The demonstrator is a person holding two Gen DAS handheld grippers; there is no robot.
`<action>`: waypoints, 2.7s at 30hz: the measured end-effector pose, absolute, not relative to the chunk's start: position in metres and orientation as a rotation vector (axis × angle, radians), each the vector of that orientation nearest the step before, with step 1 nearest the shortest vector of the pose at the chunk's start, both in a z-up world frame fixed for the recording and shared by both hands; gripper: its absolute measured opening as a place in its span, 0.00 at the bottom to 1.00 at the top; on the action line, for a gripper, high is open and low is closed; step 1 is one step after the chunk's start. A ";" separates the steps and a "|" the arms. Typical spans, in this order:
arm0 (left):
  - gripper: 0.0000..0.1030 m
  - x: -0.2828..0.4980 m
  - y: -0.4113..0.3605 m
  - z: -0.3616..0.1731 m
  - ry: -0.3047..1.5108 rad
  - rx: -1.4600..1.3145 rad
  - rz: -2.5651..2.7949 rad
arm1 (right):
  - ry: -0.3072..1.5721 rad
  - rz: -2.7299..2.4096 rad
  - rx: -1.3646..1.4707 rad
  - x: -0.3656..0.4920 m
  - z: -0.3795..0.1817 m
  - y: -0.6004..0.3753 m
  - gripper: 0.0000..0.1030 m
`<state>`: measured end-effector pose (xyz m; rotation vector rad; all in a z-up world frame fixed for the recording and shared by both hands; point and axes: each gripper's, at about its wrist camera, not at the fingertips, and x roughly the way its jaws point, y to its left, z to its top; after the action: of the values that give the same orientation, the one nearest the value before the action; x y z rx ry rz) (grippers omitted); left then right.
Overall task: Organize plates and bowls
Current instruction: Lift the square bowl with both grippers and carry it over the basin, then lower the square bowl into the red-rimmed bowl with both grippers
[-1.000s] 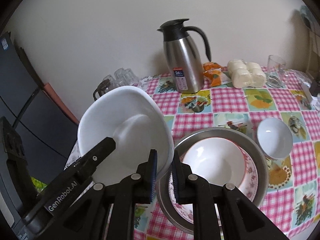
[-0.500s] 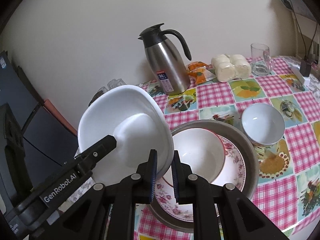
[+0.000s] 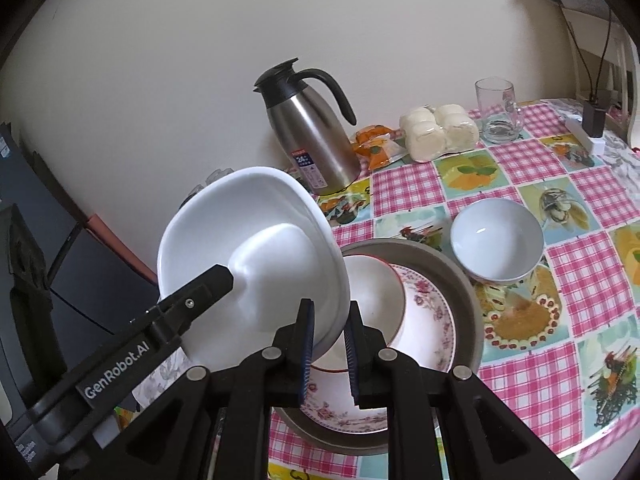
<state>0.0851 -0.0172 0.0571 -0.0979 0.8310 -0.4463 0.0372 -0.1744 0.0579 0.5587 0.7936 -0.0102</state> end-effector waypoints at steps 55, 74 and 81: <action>0.30 0.119 -0.035 -0.003 1.070 -0.162 -0.427 | 0.908 -0.083 0.603 0.062 0.014 -0.195 0.18; 0.32 0.120 -0.032 -0.001 1.074 -0.181 -0.424 | 0.901 -0.071 0.624 0.063 0.009 -0.198 0.20; 0.32 0.118 -0.033 0.001 1.065 -0.174 -0.418 | 0.903 -0.067 0.644 0.065 0.005 -0.200 0.20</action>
<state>0.1175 -0.0326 0.0015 -0.1737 1.0651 -0.4178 0.0653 -0.2001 0.0047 0.6436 0.9031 -0.0670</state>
